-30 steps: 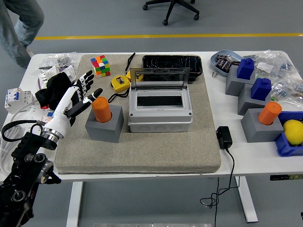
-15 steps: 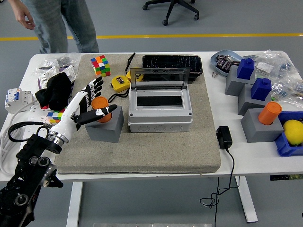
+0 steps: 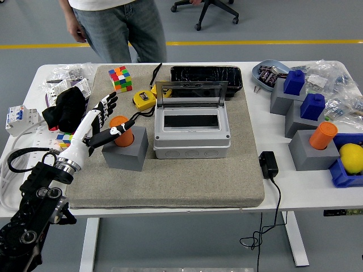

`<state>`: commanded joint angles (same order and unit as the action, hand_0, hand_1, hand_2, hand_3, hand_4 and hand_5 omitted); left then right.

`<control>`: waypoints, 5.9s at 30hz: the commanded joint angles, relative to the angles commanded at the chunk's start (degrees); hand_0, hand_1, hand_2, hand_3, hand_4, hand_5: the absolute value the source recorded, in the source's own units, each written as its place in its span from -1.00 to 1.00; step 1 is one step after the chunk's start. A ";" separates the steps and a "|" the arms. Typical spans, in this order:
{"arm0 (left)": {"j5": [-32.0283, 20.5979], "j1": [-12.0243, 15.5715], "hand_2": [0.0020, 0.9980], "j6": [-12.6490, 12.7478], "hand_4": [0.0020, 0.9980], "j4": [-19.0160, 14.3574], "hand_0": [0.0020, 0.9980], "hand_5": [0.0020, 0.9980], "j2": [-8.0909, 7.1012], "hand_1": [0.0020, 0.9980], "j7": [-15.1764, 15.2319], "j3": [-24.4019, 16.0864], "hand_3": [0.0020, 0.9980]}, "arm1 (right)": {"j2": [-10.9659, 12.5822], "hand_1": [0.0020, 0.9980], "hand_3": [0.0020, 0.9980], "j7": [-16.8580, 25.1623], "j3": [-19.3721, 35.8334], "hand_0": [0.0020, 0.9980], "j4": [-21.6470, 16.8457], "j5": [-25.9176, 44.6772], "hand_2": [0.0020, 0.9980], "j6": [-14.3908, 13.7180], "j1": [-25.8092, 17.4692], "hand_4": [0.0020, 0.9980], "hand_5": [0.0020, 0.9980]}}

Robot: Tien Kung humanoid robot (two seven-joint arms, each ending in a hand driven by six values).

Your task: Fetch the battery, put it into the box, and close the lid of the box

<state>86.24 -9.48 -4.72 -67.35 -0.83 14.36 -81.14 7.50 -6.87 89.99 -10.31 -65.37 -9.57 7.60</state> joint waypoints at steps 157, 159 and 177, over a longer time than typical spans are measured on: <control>20.33 -22.21 -1.00 28.72 0.87 0.36 -0.96 -0.04 0.83 -1.00 1.87 37.68 -1.00 | 0.80 0.83 0.63 -0.09 0.43 1.00 0.00 -0.38 0.69 -0.84 1.81 1.00 1.00; 20.09 -23.34 -1.00 28.73 0.87 2.24 -0.96 -0.04 0.83 -1.00 2.04 39.44 -1.00 | 0.88 0.83 0.63 -0.15 0.20 1.00 0.00 -0.36 0.69 -0.91 1.84 1.00 1.00; 14.27 -32.36 -1.00 28.69 0.78 18.06 -0.96 0.03 0.83 -1.00 4.42 46.11 -1.00 | 1.17 0.83 0.63 -0.84 -1.53 1.00 0.00 -0.42 0.69 -1.33 2.19 1.00 1.00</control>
<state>100.51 -41.84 23.97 -49.29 0.00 18.78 -35.03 8.68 -7.71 88.47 -10.31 -65.79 -10.90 9.79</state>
